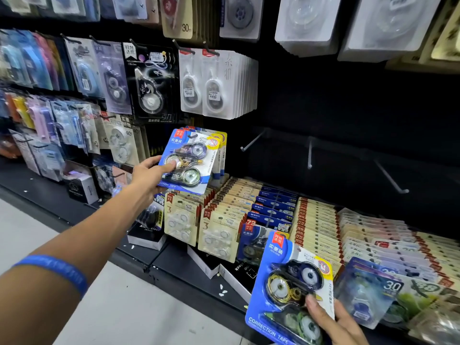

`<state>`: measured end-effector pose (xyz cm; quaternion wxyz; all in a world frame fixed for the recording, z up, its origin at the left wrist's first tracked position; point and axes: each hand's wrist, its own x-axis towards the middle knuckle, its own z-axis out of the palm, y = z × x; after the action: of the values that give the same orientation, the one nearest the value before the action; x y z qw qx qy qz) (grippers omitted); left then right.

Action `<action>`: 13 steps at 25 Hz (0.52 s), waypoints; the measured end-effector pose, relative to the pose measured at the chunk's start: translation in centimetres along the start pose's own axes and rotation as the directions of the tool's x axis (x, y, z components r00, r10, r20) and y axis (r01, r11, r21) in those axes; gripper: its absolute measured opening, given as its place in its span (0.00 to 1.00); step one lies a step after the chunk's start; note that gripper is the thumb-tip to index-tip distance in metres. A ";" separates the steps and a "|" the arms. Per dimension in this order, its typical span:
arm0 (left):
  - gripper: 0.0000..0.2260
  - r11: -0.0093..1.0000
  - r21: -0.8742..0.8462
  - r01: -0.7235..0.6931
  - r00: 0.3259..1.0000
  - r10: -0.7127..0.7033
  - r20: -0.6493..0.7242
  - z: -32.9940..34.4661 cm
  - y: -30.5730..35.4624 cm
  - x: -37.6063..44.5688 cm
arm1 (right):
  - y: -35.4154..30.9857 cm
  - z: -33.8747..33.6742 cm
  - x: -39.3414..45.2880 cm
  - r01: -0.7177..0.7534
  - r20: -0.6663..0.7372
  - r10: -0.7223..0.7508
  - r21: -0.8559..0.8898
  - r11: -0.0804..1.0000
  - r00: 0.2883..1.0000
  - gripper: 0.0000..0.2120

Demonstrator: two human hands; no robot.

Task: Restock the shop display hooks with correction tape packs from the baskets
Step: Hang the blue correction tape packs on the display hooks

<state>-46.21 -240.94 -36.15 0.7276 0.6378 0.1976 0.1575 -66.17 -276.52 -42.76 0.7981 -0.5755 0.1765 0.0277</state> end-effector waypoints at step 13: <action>0.12 0.963 0.257 0.079 0.706 -0.236 0.667 2.8 -6.0 -17.2 | 0.9 4.1 1.7 0.020 0.221 -0.053 0.147 0.989 0.974 0.17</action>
<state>-59.95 -252.45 -40.28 0.6881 0.7034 -0.0191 -0.1770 -63.75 -272.67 -42.93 0.8528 -0.5126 0.0760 0.0651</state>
